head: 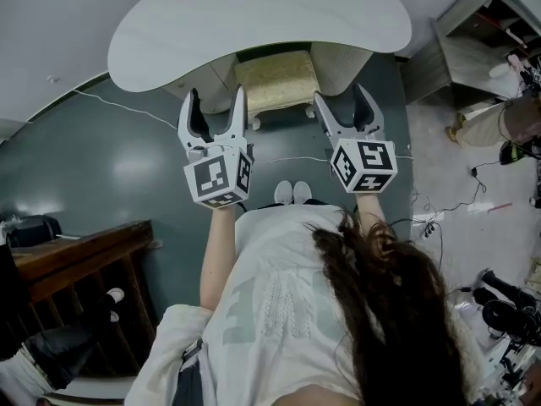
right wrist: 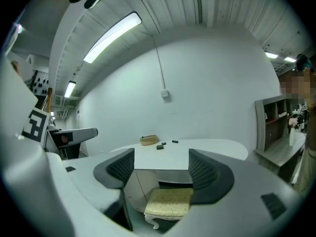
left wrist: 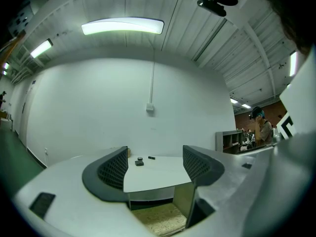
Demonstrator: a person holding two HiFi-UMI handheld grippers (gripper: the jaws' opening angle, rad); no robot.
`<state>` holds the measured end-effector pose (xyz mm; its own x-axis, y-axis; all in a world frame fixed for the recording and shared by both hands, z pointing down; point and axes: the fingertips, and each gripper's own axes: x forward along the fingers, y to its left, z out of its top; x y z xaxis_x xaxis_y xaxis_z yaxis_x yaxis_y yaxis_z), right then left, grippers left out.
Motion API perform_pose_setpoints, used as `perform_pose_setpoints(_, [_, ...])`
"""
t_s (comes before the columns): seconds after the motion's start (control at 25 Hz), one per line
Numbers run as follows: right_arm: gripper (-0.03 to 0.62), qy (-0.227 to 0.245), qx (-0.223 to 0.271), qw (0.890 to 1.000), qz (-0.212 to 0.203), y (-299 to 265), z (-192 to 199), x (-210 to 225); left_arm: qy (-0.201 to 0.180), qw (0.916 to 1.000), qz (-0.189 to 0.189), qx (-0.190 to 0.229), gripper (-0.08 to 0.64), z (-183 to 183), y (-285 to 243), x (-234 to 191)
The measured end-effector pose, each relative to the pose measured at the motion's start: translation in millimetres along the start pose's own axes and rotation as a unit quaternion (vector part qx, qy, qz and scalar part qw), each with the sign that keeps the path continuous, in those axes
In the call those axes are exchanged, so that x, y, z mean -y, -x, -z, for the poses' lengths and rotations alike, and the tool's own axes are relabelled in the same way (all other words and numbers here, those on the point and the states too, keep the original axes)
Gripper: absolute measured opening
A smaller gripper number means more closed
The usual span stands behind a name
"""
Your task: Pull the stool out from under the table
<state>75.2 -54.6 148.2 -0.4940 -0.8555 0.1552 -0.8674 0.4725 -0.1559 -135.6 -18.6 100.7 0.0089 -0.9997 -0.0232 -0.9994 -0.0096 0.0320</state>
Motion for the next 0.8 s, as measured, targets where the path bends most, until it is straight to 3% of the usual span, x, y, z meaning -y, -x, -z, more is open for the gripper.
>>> perform_pose_setpoints(0.16, [0.334, -0.003, -0.004, 1.0, 0.005, -6.3, -0.8, 5.9, 0.022, 0.9997, -0.001, -0.011, 0.322, 7.3, -5.9, -3.7])
perform_pose_setpoints(0.56, [0.333, 0.023, -0.03, 0.999, -0.001, -67.0, 4.8, 29.7, -0.005, 0.9989, 0.025, -0.038, 0.322, 39.3, -66.6, -7.9])
perform_pose_setpoints(0.8, [0.333, 0.036, -0.047, 0.998, 0.01, -124.8, 26.5, 64.3, -0.02, 0.9989, 0.009, -0.041, 0.322, 77.7, -111.7, -21.4])
